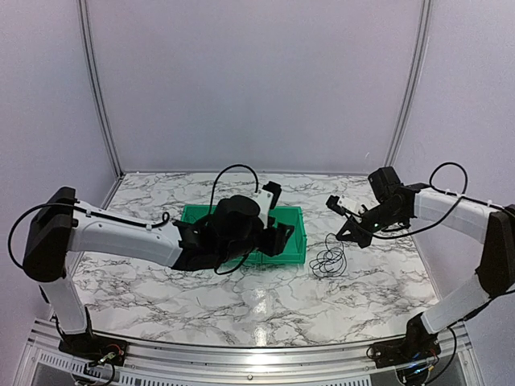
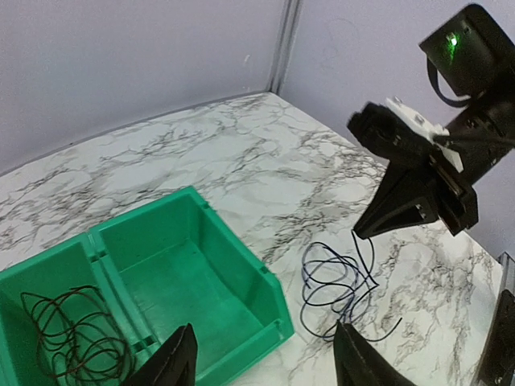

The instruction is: Untangle the cables

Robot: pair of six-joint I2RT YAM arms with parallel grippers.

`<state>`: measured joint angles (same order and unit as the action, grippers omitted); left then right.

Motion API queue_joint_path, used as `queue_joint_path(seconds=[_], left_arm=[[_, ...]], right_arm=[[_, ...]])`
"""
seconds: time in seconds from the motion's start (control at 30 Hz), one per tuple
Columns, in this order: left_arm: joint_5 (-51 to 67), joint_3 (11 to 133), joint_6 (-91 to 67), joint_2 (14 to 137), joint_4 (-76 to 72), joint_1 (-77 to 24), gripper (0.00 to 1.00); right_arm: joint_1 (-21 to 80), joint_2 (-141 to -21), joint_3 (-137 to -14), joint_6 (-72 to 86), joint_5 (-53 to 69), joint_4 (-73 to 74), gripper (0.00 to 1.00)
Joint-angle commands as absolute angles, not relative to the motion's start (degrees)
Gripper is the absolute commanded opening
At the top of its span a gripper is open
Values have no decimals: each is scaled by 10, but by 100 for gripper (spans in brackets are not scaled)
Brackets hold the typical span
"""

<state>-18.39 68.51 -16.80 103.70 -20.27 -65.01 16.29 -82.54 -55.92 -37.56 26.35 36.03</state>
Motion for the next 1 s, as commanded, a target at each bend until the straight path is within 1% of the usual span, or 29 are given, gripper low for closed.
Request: queue_joint_path(seconds=[0.0, 0.2, 0.37, 0.57, 0.7, 0.8, 0.9, 0.97], left_arm=[[-189, 743, -177, 1079, -267, -682, 64], [-179, 800, -189, 1147, -324, -707, 64], [-184, 820, -214, 1197, -368, -713, 64], [-189, 866, -208, 1261, -399, -715, 63], [-190, 909, -206, 1309, -402, -716, 62], [-185, 932, -206, 1340, -405, -716, 54], [-177, 937, -211, 1354, -414, -716, 40], [-171, 930, -216, 1358, -425, -716, 33]], right_arm=[[167, -782, -595, -355, 278, 411, 0], [167, -744, -622, -339, 297, 442, 0], [169, -722, -634, -323, 323, 441, 0], [169, -692, -681, -323, 394, 479, 0], [169, -675, -731, -338, 489, 524, 0], [169, -667, -772, -357, 544, 565, 0], [169, -658, -809, -368, 567, 588, 0], [169, -649, -831, -364, 575, 590, 0]])
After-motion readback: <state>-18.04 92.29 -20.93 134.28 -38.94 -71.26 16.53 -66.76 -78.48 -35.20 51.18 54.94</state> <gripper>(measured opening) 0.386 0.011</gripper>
